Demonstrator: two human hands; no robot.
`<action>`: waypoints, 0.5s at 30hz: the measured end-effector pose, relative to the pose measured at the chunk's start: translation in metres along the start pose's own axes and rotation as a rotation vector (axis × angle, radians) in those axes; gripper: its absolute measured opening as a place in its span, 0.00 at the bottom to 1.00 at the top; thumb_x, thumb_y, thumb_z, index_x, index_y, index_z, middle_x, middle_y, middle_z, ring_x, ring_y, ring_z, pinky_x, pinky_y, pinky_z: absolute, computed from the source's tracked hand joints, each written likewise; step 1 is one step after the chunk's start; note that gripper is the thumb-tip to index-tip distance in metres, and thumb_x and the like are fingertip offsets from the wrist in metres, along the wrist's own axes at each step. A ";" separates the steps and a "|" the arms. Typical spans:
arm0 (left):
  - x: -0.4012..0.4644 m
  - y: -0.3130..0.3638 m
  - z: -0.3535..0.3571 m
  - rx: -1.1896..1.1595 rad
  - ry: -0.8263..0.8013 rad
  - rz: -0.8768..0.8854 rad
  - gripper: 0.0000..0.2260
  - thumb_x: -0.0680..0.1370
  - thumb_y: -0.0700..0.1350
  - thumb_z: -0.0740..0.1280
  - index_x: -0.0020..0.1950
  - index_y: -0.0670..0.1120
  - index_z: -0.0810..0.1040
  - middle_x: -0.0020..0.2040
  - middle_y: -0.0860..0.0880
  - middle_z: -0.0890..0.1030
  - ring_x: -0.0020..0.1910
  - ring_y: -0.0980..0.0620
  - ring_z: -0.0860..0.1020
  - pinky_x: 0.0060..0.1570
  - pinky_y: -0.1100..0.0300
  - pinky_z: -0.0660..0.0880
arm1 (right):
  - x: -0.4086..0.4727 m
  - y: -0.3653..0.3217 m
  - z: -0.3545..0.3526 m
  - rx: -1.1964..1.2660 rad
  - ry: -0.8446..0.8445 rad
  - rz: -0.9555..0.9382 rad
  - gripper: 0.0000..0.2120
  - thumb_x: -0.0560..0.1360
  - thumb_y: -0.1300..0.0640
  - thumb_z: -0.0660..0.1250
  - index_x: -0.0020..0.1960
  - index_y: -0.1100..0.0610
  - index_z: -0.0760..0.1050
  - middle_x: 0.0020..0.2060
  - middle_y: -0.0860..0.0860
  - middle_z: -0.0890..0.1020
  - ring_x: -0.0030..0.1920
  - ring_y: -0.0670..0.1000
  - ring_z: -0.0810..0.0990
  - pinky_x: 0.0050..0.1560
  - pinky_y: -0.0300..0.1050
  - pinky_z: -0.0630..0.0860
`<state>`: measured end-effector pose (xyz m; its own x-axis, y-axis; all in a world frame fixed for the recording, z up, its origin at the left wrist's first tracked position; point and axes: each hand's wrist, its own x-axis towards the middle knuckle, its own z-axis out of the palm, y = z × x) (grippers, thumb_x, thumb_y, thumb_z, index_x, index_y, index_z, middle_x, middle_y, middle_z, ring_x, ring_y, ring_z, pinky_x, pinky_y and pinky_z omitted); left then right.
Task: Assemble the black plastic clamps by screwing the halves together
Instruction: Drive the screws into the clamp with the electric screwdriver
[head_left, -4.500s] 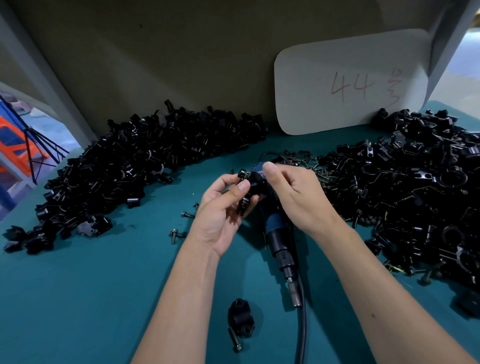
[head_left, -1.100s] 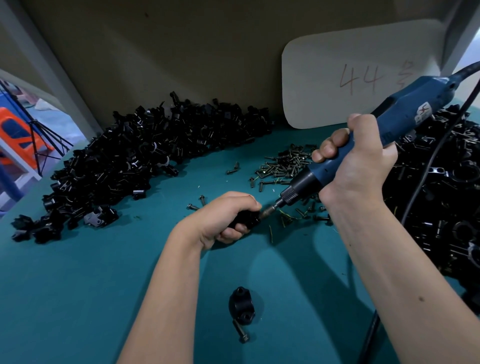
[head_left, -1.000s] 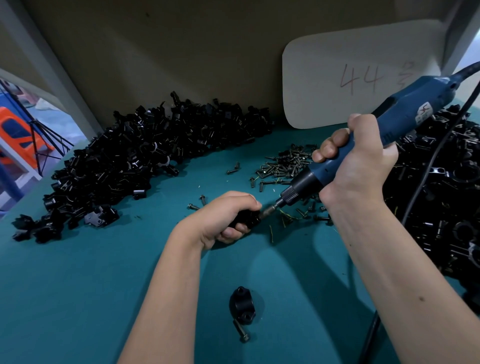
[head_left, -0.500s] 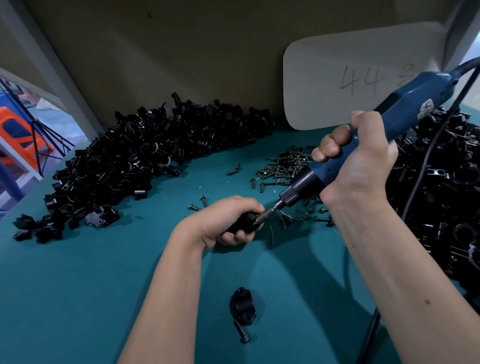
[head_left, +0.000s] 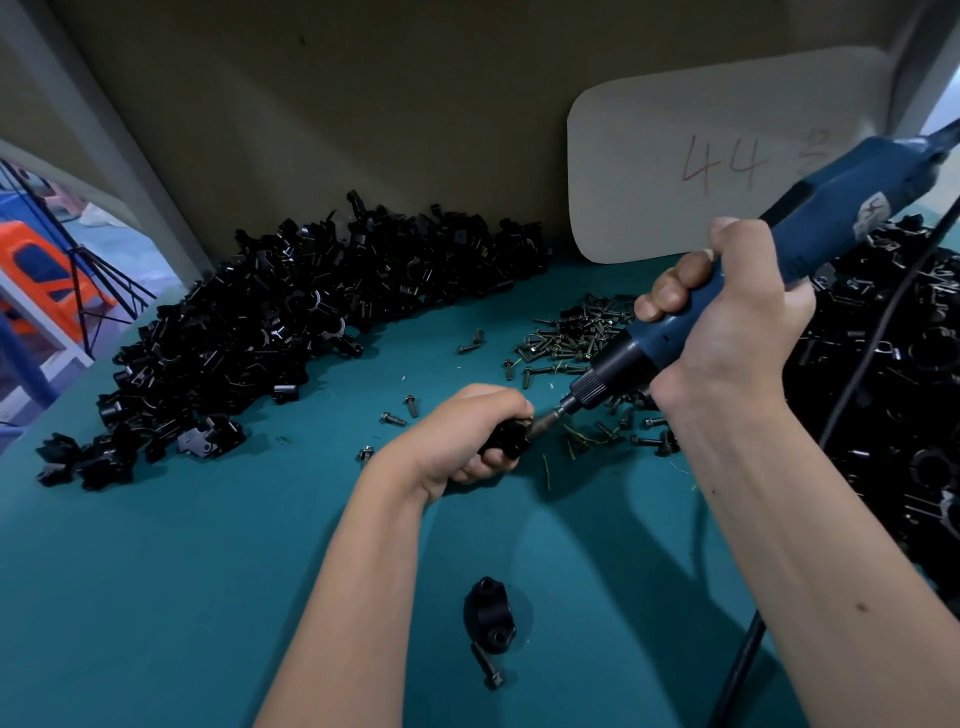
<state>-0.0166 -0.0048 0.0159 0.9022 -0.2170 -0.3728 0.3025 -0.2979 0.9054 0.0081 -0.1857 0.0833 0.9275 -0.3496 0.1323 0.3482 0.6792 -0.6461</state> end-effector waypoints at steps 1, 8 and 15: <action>0.000 0.000 -0.001 0.001 0.000 0.011 0.10 0.77 0.51 0.61 0.37 0.50 0.67 0.26 0.50 0.67 0.23 0.55 0.57 0.22 0.68 0.50 | 0.001 -0.001 -0.001 0.016 -0.024 0.015 0.10 0.77 0.63 0.65 0.42 0.56 0.64 0.27 0.50 0.68 0.24 0.49 0.66 0.29 0.42 0.67; -0.001 -0.003 0.002 -0.279 -0.066 0.207 0.10 0.77 0.50 0.60 0.36 0.50 0.72 0.27 0.48 0.68 0.21 0.56 0.58 0.21 0.69 0.54 | 0.015 -0.013 -0.009 0.282 -0.067 0.183 0.13 0.81 0.51 0.65 0.39 0.51 0.68 0.28 0.45 0.70 0.25 0.45 0.68 0.27 0.39 0.67; 0.009 -0.017 0.000 0.296 0.534 0.529 0.15 0.72 0.53 0.72 0.39 0.47 0.70 0.30 0.51 0.71 0.32 0.53 0.67 0.33 0.57 0.65 | 0.015 -0.003 -0.011 0.114 0.259 0.000 0.16 0.76 0.57 0.72 0.57 0.57 0.66 0.29 0.50 0.72 0.26 0.50 0.69 0.30 0.43 0.69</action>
<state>-0.0137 -0.0012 -0.0027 0.9510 0.0527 0.3048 -0.2319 -0.5305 0.8153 0.0192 -0.2001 0.0790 0.8670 -0.4928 -0.0736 0.3749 0.7425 -0.5551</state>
